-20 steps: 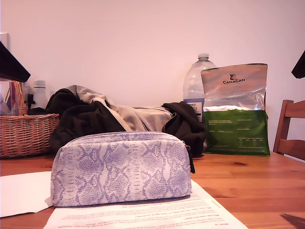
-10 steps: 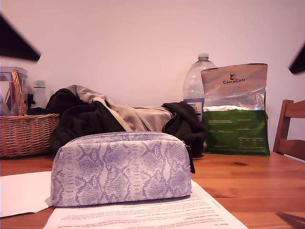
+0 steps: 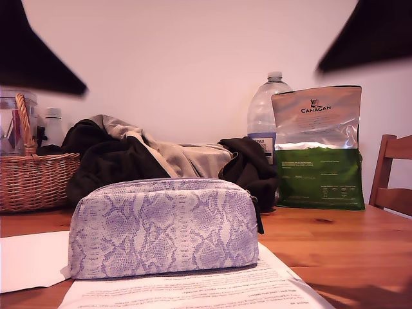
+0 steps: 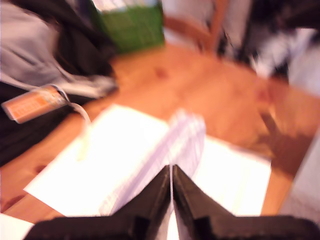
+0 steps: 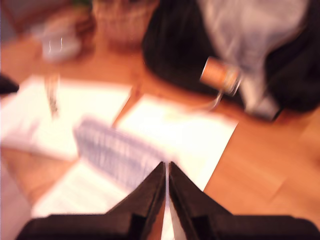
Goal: Open the zipper in the zip bag in front of you
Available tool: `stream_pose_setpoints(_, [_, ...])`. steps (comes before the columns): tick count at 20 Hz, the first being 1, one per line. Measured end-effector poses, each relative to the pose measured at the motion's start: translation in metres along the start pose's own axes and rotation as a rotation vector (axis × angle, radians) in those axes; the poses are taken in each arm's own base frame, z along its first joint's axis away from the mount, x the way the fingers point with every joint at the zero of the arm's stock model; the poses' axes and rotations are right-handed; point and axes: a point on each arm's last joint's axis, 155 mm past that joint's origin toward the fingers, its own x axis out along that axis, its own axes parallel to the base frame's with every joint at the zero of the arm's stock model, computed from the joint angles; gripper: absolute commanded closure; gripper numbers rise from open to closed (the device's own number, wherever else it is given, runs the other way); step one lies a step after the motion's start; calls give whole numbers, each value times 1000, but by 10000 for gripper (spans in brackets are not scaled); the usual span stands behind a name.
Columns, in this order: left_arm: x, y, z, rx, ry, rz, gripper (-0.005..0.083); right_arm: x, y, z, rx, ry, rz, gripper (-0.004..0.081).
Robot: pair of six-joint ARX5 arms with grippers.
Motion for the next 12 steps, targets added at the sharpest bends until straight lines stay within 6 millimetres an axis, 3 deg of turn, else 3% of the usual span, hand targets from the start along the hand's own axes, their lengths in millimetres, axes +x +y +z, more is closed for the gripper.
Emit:
stream_pose_setpoints(2, [7,-1,5,88,15,-28,566,14,3,-13,-15,58,31,783])
stream_pose_setpoints(5, [20,2,17,244,29,-57,451,25,3,-13,-49,56,42,783])
stream_pose_setpoints(7, [35,-1,6,258,77,-110,445,30,2,-14,-63,60,44,770])
stream_pose_setpoints(10, [56,0,-22,252,171,-160,446,35,1,-19,-62,79,46,614])
stream_pose_setpoints(12, [67,3,-27,261,205,-174,446,35,1,-20,-62,81,45,566])
